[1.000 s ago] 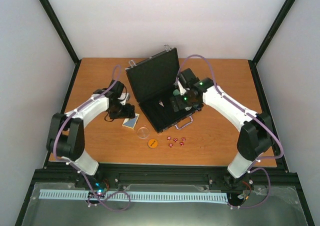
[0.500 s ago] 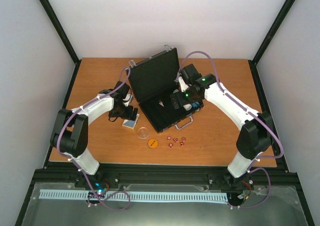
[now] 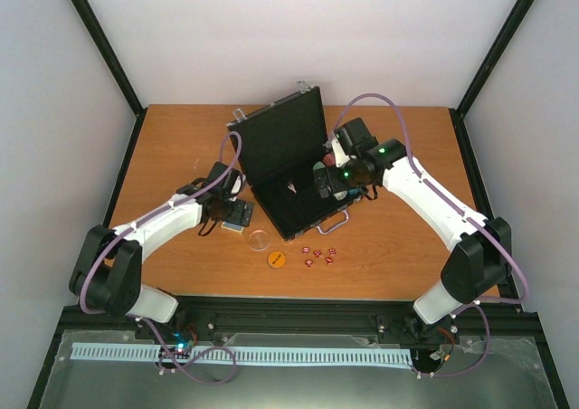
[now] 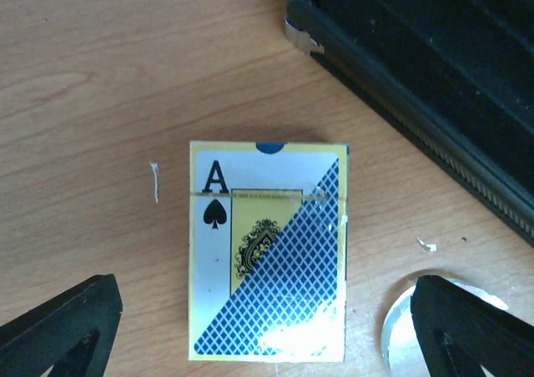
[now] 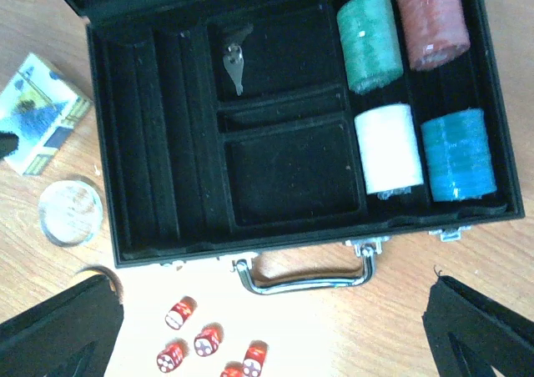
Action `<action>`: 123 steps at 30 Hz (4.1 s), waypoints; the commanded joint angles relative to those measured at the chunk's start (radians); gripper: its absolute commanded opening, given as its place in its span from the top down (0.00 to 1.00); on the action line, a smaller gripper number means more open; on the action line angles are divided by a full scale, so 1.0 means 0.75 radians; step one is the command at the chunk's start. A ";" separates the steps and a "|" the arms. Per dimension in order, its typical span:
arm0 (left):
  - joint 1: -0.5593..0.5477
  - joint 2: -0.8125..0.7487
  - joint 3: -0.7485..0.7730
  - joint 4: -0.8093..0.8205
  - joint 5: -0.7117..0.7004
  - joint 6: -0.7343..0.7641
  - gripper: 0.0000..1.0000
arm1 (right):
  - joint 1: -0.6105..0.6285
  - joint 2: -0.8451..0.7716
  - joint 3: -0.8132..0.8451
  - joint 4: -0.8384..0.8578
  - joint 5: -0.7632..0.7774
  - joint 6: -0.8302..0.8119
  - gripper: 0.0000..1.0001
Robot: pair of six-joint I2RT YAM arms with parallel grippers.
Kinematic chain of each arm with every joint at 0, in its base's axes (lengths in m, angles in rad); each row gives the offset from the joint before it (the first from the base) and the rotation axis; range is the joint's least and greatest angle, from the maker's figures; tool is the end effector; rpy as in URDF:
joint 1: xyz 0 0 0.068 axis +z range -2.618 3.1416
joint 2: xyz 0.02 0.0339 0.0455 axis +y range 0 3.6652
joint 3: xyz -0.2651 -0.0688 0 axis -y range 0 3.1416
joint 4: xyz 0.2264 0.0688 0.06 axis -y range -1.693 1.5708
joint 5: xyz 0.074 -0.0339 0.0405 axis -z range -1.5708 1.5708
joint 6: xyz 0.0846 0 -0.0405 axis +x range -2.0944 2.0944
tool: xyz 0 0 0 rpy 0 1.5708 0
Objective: Pack up texas hold em set
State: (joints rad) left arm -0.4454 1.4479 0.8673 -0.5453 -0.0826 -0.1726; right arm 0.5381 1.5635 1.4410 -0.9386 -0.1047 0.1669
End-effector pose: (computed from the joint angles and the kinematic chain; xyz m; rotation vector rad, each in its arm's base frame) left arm 0.2537 -0.1134 0.1597 0.3411 2.6705 -0.0792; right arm 0.2765 0.1753 0.2724 -0.5294 2.6218 0.3721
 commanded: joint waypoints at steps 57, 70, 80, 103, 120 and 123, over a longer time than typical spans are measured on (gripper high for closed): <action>-0.048 0.131 0.546 -0.189 0.203 0.161 0.77 | -0.052 0.073 -0.072 -0.037 0.188 0.059 0.00; -0.214 0.608 0.990 -0.086 0.132 0.504 0.77 | -0.243 0.071 -0.092 0.091 0.234 0.091 0.00; -0.221 0.956 1.312 -0.088 0.200 0.653 0.73 | -0.291 0.093 -0.126 0.158 0.315 0.035 0.00; -0.222 1.064 1.363 -0.070 0.228 0.618 0.00 | -0.345 0.103 -0.172 0.181 0.277 0.035 0.00; -0.183 0.761 1.175 -0.211 0.221 0.347 0.00 | -0.343 0.015 -0.231 0.210 0.068 0.013 0.01; -0.153 0.680 1.046 -0.219 0.236 0.271 0.00 | -0.343 0.013 -0.233 0.188 0.013 -0.006 0.02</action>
State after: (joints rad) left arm -0.5922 2.0357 1.7405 -0.6617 0.0704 0.1341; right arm 0.2874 1.6051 1.2797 -0.7998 -0.0246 0.1837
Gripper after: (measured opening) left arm 0.997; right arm 0.986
